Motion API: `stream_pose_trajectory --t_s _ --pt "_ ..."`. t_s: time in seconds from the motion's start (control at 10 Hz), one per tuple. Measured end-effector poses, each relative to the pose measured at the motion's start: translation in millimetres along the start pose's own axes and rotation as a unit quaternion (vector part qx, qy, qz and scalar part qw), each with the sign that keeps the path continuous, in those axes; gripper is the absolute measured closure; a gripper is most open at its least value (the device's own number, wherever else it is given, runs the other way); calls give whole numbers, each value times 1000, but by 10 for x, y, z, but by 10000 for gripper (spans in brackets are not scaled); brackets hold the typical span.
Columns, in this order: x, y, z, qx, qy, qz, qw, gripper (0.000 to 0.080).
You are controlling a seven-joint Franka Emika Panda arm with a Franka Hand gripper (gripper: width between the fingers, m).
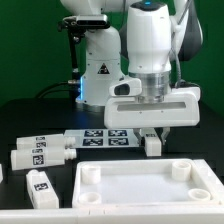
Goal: Assemble desk
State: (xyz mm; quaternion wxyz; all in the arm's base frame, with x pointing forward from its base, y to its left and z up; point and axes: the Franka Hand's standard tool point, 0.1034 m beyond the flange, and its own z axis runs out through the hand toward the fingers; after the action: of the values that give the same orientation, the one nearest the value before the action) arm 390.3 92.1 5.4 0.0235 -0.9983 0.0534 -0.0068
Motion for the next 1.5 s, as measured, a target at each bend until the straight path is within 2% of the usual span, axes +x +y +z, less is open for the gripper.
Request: stream_pose_trajectory --t_s 0.1,0.2,0.3,0.4,0.5,0.6,0.7,0.8,1.0,1.1,1.2,1.3,1.4,1.5 --pt "4 5 -1 0 0 3 1000 514" --pt "-1 5 2 0 -2 2 1000 416" --pt "-10 1 9 0 -12 3 1000 416" --pt "-20 16 -1 1 -19 5 1000 237" --pt "1 76 -110 5 -49 18 999 168" --pt "41 89 -208 11 -103 33 994 155" --pt "200 77 -309 17 -155 50 987 155" --pt "276 4 -340 19 -183 54 981 151" --pt "198 27 -324 22 -243 54 968 151" --pt "255 23 -317 25 -266 54 962 151" --pt "258 15 -350 42 -323 17 945 151" --pt "400 -27 -332 58 -379 -12 923 151" --pt "520 -112 -240 64 -424 -48 902 151" --pt "573 -155 -137 56 -427 -27 902 151"
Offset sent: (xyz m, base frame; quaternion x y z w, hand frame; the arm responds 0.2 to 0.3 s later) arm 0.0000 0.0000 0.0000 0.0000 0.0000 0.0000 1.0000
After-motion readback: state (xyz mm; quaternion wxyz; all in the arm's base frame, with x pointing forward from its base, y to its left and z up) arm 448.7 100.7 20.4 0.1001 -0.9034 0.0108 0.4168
